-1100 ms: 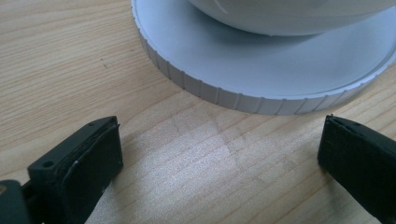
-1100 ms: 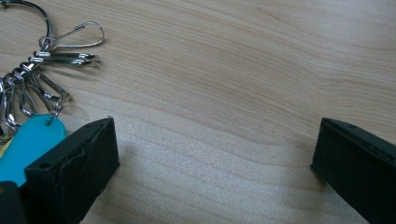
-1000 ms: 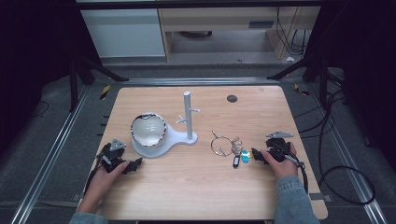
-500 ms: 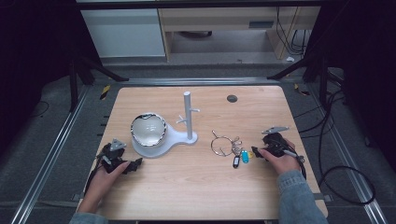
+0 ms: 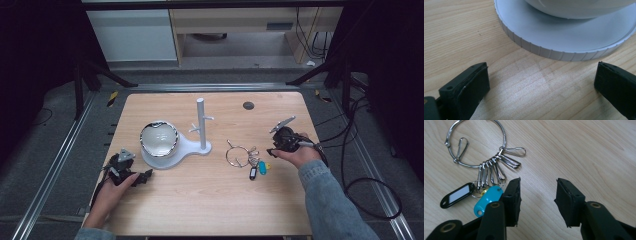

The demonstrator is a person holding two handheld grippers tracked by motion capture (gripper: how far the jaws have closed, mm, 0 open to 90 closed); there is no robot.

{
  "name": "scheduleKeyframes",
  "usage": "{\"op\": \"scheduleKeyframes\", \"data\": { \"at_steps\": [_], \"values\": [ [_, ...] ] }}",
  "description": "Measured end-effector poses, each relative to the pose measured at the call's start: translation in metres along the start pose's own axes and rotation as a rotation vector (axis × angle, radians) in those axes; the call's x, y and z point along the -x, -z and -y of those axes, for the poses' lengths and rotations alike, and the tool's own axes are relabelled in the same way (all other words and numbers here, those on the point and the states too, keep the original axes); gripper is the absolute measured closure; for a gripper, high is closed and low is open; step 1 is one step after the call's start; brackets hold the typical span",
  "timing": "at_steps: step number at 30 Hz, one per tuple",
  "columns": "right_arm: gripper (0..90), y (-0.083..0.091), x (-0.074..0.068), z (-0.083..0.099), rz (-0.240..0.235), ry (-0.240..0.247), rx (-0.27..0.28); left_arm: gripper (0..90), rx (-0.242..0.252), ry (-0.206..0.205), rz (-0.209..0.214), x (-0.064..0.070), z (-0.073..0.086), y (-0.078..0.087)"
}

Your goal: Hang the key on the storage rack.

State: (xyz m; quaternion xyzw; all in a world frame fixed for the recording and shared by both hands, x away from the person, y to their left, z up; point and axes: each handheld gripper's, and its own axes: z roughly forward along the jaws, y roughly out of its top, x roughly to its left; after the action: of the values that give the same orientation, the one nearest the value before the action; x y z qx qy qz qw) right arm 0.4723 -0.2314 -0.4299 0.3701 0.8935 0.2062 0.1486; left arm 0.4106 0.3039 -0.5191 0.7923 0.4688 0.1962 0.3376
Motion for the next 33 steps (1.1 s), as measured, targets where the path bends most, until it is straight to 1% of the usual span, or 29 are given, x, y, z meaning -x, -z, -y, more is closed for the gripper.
{"op": "scheduleKeyframes", "data": {
  "at_steps": [3,6,7,10,11,12,13,14,15,16,17,21,22,23,24,26,27,28,29,30,33],
  "values": [
    [64.2,0.001,0.000,-0.009,-0.023,0.029,-0.025,0.0,0.001,0.002,0.000,0.000,0.000,0.000],
    [66.8,0.001,0.000,-0.014,-0.026,0.043,-0.039,0.0,0.002,0.002,0.000,0.000,0.000,0.000],
    [69.5,0.000,-0.001,-0.019,-0.035,0.057,-0.053,0.0,0.002,0.002,-0.001,0.000,0.000,0.000],
    [72.0,0.000,-0.002,-0.023,-0.045,0.067,-0.064,0.0,0.002,0.004,0.000,0.000,0.000,0.000],
    [74.1,-0.001,-0.003,-0.027,-0.055,0.082,-0.080,0.0,0.000,0.002,0.000,0.000,0.000,0.000],
    [74.1,-0.001,-0.003,-0.027,-0.055,0.082,-0.080,0.0,0.001,0.004,0.000,0.000,0.000,0.000],
    [76.3,-0.003,-0.004,-0.031,-0.062,0.093,-0.097,0.0,0.000,0.002,0.000,0.000,0.000,0.000],
    [76.3,-0.003,-0.004,-0.031,-0.062,0.093,-0.097,0.0,0.000,0.002,0.000,0.000,0.000,0.000],
    [78.9,-0.005,-0.005,-0.035,-0.074,0.105,-0.105,0.0,0.000,0.002,0.000,0.000,0.000,0.000],
    [79.8,-0.006,-0.006,-0.037,-0.083,0.108,-0.114,0.0,0.000,0.002,0.000,0.000,0.000,0.000],
    [79.8,-0.006,-0.006,-0.037,-0.083,0.108,-0.114,0.0,0.000,0.002,0.000,0.000,0.000,0.000],
    [80.9,-0.018,-0.010,-0.044,-0.095,0.151,-0.153,0.0,0.002,0.002,0.000,0.000,0.000,0.000],
    [80.9,-0.018,-0.010,-0.044,-0.095,0.151,-0.153,0.0,0.002,0.002,0.000,0.000,0.000,0.000],
    [80.9,-0.020,-0.009,-0.046,-0.095,0.167,-0.155,0.0,0.002,0.002,0.000,0.000,0.000,0.000],
    [80.2,-0.025,-0.011,-0.049,-0.101,0.174,-0.164,0.0,0.002,0.002,0.000,0.000,0.000,0.000],
    [80.1,-0.027,-0.011,-0.050,-0.103,0.181,-0.168,0.0,0.002,0.002,0.000,0.000,0.000,0.000],
    [78.8,-0.032,-0.013,-0.052,-0.111,0.186,-0.181,0.0,0.002,0.002,0.000,0.000,0.000,0.000],
    [78.8,-0.032,-0.013,-0.052,-0.111,0.186,-0.181,0.0,0.002,0.002,0.000,0.000,0.000,0.000],
    [76.4,-0.036,-0.015,-0.053,-0.115,0.200,-0.188,0.0,0.002,0.002,0.000,0.000,0.000,0.000],
    [75.8,-0.038,-0.015,-0.054,-0.114,0.208,-0.190,0.0,0.002,0.002,0.000,0.000,0.000,0.000],
    [74.0,-0.043,-0.017,-0.056,-0.118,0.217,-0.198,0.0,0.002,0.001,0.000,0.000,0.000,0.000]
  ]
}}
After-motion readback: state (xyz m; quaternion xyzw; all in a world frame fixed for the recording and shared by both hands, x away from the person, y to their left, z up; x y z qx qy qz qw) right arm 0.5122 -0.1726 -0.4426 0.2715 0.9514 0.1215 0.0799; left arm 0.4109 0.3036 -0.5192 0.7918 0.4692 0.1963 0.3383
